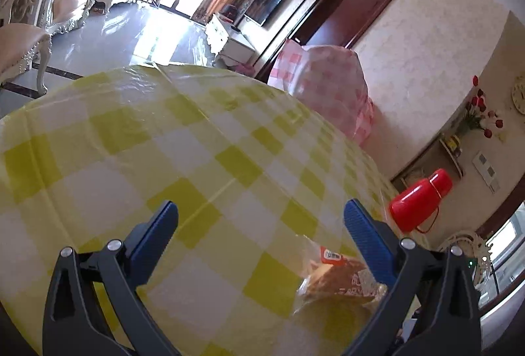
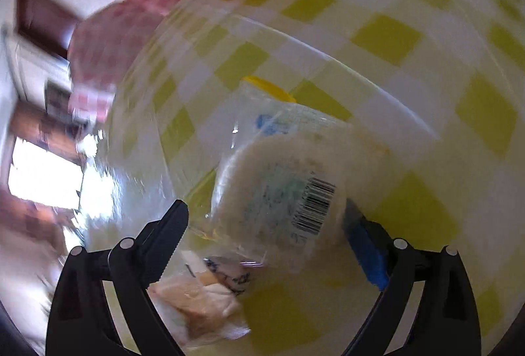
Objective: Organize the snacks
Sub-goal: 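Grasp the bagged bread loaf with the left tool while the right tool grasps the round bun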
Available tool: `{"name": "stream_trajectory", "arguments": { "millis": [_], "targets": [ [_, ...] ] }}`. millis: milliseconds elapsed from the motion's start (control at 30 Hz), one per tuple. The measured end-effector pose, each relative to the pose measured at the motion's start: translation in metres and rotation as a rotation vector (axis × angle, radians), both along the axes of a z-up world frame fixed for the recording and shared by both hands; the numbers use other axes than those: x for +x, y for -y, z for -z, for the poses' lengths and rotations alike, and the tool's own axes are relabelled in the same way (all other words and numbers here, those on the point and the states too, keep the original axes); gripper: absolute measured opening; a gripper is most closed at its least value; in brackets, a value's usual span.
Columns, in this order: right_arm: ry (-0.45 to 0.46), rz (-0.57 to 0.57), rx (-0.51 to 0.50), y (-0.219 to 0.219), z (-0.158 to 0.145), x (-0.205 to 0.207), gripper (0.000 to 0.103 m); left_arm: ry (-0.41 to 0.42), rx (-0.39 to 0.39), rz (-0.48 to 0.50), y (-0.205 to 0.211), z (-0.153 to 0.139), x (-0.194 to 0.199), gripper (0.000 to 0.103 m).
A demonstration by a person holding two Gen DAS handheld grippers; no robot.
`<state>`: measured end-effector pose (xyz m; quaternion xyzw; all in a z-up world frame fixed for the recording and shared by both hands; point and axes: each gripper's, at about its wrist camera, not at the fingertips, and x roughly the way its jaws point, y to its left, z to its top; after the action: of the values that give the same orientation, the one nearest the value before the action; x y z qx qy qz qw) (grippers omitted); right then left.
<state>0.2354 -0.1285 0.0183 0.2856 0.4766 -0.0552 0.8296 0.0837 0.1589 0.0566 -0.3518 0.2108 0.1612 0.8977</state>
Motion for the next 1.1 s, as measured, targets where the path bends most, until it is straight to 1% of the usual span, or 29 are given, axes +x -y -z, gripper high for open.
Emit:
{"name": "stream_trajectory", "arguments": {
  "millis": [33,67,100,133,167,233,300,333,400,433,467,500,533,567,633,733,767,800,833,867,900,933,967,1000,1100],
  "targets": [
    [0.010,-0.028,-0.014,0.002,0.001,-0.004,0.072,-0.007,-0.001,0.006,-0.001,0.001,0.001,0.101],
    [0.031,-0.066,0.002,0.011,0.002,-0.015,0.068,-0.012,-0.001,0.008,-0.001,0.003,0.003,0.101],
    [0.042,-0.099,0.018,0.021,0.001,-0.029,0.067,-0.018,-0.004,0.011,-0.001,0.003,0.004,0.101],
    [0.062,-0.138,-0.011,0.030,-0.002,-0.047,0.067,-0.020,-0.006,0.019,-0.001,0.004,0.005,0.101],
    [0.086,-0.186,-0.068,0.035,-0.007,-0.062,0.067,-0.026,-0.004,0.030,0.000,0.004,0.006,0.101],
    [0.130,-0.313,-0.232,0.043,-0.015,-0.103,0.067,-0.033,-0.001,0.060,0.003,0.002,0.008,0.101],
    [0.131,-0.403,-0.321,0.055,-0.015,-0.135,0.068,-0.047,-0.008,0.128,0.007,0.001,0.015,0.101],
    [0.128,-0.427,-0.345,0.060,-0.013,-0.146,0.068,-0.056,-0.003,0.183,0.011,-0.002,0.019,0.101],
    [0.102,-0.483,-0.391,0.071,-0.004,-0.170,0.069,-0.061,0.031,0.231,0.019,-0.006,0.024,0.101],
    [0.101,-0.494,-0.413,0.073,0.000,-0.176,0.073,-0.066,0.055,0.262,0.025,-0.007,0.025,0.101],
    [0.104,-0.493,-0.424,0.074,0.001,-0.180,0.077,-0.070,0.073,0.273,0.028,-0.007,0.026,0.101],
    [0.101,-0.483,-0.422,0.076,0.004,-0.181,0.081,-0.074,0.097,0.270,0.032,-0.007,0.026,0.101],
    [0.094,-0.477,-0.410,0.077,0.006,-0.180,0.088,-0.078,0.119,0.265,0.035,-0.006,0.025,0.101],
    [0.085,-0.466,-0.387,0.078,0.009,-0.177,0.088,-0.083,0.134,0.266,0.037,-0.005,0.026,0.101],
    [0.095,-0.443,-0.370,0.079,0.009,-0.176,0.089,-0.091,0.152,0.263,0.040,-0.004,0.026,0.101],
    [0.095,-0.406,-0.380,0.083,0.011,-0.176,0.088,-0.086,0.192,0.278,0.046,-0.007,0.026,0.101],
    [0.095,-0.401,-0.396,0.082,0.010,-0.179,0.086,-0.084,0.207,0.287,0.048,-0.008,0.027,0.101],
    [0.099,-0.398,-0.402,0.081,0.009,-0.180,0.082,-0.080,0.227,0.313,0.051,-0.010,0.028,0.101],
    [0.106,-0.387,-0.421,0.081,0.008,-0.183,0.073,-0.080,0.245,0.353,0.055,-0.011,0.031,0.101],
    [0.111,-0.385,-0.419,0.083,0.008,-0.183,0.069,-0.083,0.261,0.381,0.058,-0.012,0.033,0.101],
    [0.117,-0.385,-0.418,0.083,0.007,-0.185,0.068,-0.090,0.288,0.419,0.064,-0.014,0.036,0.101],
    [0.119,-0.389,-0.417,0.084,0.007,-0.186,0.067,-0.097,0.342,0.482,0.072,-0.017,0.043,0.101],
    [0.121,-0.393,-0.414,0.084,0.007,-0.186,0.067,-0.099,0.381,0.524,0.079,-0.018,0.048,0.101],
    [0.122,-0.399,-0.409,0.084,0.007,-0.186,0.067,-0.106,0.434,0.572,0.088,-0.018,0.055,0.101],
    [0.124,-0.400,-0.402,0.085,0.007,-0.186,0.067,-0.165,0.599,0.745,0.118,-0.014,0.077,0.101]
  ]
}}
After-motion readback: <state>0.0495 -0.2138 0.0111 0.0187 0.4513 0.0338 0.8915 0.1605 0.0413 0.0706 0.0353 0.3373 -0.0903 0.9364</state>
